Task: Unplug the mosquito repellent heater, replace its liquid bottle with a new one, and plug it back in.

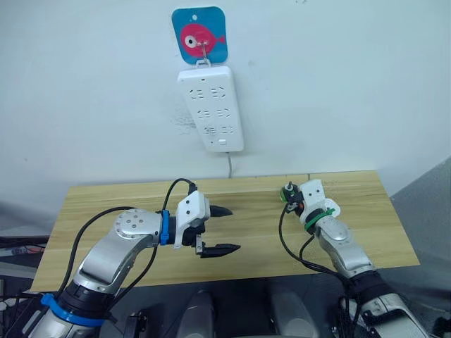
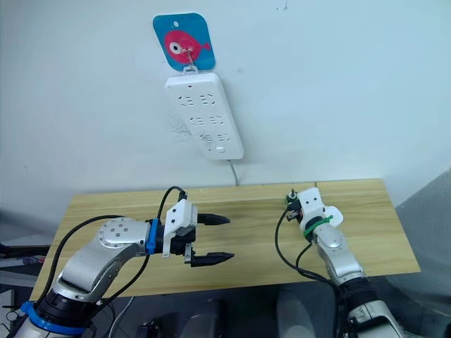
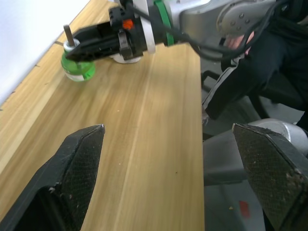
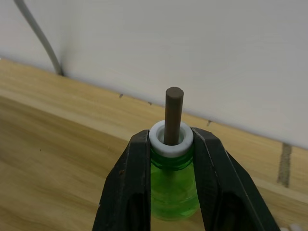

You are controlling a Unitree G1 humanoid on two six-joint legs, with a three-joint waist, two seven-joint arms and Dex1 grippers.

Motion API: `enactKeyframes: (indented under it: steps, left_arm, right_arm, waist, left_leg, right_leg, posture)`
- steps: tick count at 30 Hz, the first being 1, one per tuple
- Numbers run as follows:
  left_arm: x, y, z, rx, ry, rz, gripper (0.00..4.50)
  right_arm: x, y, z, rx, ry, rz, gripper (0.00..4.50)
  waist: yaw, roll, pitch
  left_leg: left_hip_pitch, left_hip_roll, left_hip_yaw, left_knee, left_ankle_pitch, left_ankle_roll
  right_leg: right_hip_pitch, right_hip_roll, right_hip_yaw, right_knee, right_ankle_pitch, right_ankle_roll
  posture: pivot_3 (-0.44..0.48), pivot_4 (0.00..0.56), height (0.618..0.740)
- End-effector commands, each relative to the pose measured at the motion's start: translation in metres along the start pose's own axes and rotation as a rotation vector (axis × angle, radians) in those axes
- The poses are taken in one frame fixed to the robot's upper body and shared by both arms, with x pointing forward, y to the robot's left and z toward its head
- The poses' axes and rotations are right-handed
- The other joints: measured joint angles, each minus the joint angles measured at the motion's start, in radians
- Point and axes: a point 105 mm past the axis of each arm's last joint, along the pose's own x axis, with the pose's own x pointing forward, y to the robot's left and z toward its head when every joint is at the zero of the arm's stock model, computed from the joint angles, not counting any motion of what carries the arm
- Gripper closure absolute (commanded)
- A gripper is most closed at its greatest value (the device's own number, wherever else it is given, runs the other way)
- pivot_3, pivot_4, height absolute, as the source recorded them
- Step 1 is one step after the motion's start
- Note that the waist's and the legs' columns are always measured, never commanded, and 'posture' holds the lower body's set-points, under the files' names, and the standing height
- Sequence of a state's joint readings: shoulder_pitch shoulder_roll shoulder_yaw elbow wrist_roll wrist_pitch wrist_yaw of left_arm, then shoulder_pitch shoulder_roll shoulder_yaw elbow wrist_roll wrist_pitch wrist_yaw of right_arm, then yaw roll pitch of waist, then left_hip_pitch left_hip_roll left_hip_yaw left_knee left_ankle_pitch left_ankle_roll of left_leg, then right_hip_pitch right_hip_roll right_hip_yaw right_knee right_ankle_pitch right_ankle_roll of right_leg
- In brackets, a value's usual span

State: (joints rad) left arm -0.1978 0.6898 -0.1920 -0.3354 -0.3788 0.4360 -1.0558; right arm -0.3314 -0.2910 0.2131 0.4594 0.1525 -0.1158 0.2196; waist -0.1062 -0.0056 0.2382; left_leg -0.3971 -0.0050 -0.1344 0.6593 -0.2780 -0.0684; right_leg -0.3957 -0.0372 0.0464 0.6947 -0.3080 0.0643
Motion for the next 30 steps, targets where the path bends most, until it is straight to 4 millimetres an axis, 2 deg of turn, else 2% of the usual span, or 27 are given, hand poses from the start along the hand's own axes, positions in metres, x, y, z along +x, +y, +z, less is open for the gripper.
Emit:
enactKeyframes:
  steps: [1, 5, 10, 11, 13, 15, 19, 21, 23, 26, 30]
  left_arm:
    - [0.000, -0.003, 0.005, 0.038, -0.009, 0.011, 0.00]
    - [0.001, -0.001, 0.009, 0.031, -0.021, 0.044, 0.00]
    - [0.001, 0.001, 0.011, 0.027, -0.024, 0.063, 0.00]
    - [0.001, 0.001, 0.012, 0.028, -0.026, 0.068, 0.00]
    - [0.002, 0.002, 0.013, 0.030, -0.031, 0.076, 0.00]
    - [0.003, 0.002, 0.015, 0.034, -0.037, 0.073, 0.00]
    - [0.000, 0.003, 0.018, 0.054, -0.052, 0.092, 0.00]
    - [-0.004, 0.007, 0.017, 0.043, -0.062, 0.147, 0.00]
    - [-0.009, 0.011, 0.016, 0.029, -0.071, 0.202, 0.00]
    - [-0.026, 0.021, 0.008, -0.046, -0.088, 0.374, 0.00]
    - [-0.047, 0.019, -0.009, -0.178, -0.106, 0.541, 0.00]
  right_arm:
    - [0.007, -0.005, 0.012, -0.013, -0.065, -0.013, 3.67]
    - [0.015, -0.003, 0.009, 0.032, -0.057, -0.005, 3.67]
    - [0.014, 0.006, -0.005, 0.064, -0.016, 0.041, 3.67]
    - [0.013, 0.005, -0.008, 0.075, -0.010, 0.036, 3.11]
    - [0.011, 0.004, -0.009, 0.096, -0.015, 0.026, 2.71]
    - [0.008, 0.003, -0.005, 0.128, -0.036, 0.018, 2.01]
    - [-0.004, 0.001, 0.006, 0.146, -0.077, 0.020, 0.54]
    - [-0.018, -0.003, 0.017, 0.140, -0.104, 0.022, 0.04]
    - [-0.029, -0.004, 0.028, 0.128, -0.121, 0.040, 0.04]
    - [-0.054, 0.013, 0.056, 0.007, -0.130, 0.216, 0.04]
    - [-0.073, 0.030, 0.083, -0.080, -0.114, 0.418, 0.04]
  waist:
    - [0.000, 0.000, 0.000]
    - [0.000, 0.000, 0.000]
    - [0.003, 0.000, 0.000]
    - [0.003, 0.000, 0.000]
    - [0.003, 0.000, 0.000]
    - [0.005, 0.000, 0.000]
    - [0.011, 0.000, 0.000]
    - [0.016, 0.000, 0.000]
    - [0.019, 0.000, 0.000]
    - [0.019, 0.000, 0.000]
    - [0.018, 0.000, 0.001]
  left_leg:
    - [0.000, 0.000, 0.000, 0.000, 0.000, 0.000]
    - [0.000, 0.000, 0.000, 0.001, 0.000, 0.000]
    - [0.001, 0.000, 0.000, 0.001, 0.000, 0.000]
    - [0.001, 0.000, 0.000, 0.001, 0.000, 0.000]
    - [0.001, 0.000, 0.000, 0.001, 0.000, 0.000]
    - [0.001, 0.000, 0.000, 0.001, 0.000, 0.000]
    - [0.001, 0.000, 0.000, 0.001, 0.000, 0.000]
    - [0.001, 0.000, 0.000, 0.001, 0.000, 0.000]
    - [0.001, 0.000, -0.001, 0.001, 0.000, 0.000]
    - [0.001, 0.000, 0.000, 0.001, 0.000, 0.000]
    - [0.001, 0.001, -0.001, 0.001, 0.000, 0.000]
  right_leg:
    - [0.000, 0.000, 0.000, 0.000, 0.000, 0.000]
    - [0.000, 0.000, 0.000, 0.002, 0.000, 0.000]
    - [0.000, 0.000, 0.000, 0.002, 0.000, 0.000]
    - [0.000, 0.000, 0.000, 0.002, 0.000, 0.000]
    - [0.001, 0.000, 0.000, 0.002, 0.000, 0.000]
    - [0.001, 0.000, 0.000, 0.002, 0.000, 0.000]
    - [0.000, 0.000, 0.001, 0.002, 0.000, 0.000]
    - [0.000, 0.000, 0.000, 0.002, 0.000, 0.000]
    - [0.000, -0.001, 0.000, 0.002, 0.000, 0.000]
    - [0.001, -0.001, 0.001, 0.002, 0.000, 0.000]
    - [0.001, 0.000, 0.000, 0.002, 0.000, 0.000]
  posture:
    - [-0.070, 0.219, 0.734]
    - [-0.063, 0.218, 0.734]
    - [-0.061, 0.217, 0.734]
    - [-0.062, 0.218, 0.734]
    - [-0.062, 0.219, 0.734]
    - [-0.063, 0.221, 0.734]
    - [-0.059, 0.224, 0.734]
    - [-0.056, 0.228, 0.734]
    - [-0.060, 0.232, 0.734]
    - [-0.067, 0.237, 0.734]
    - [-0.064, 0.238, 0.734]
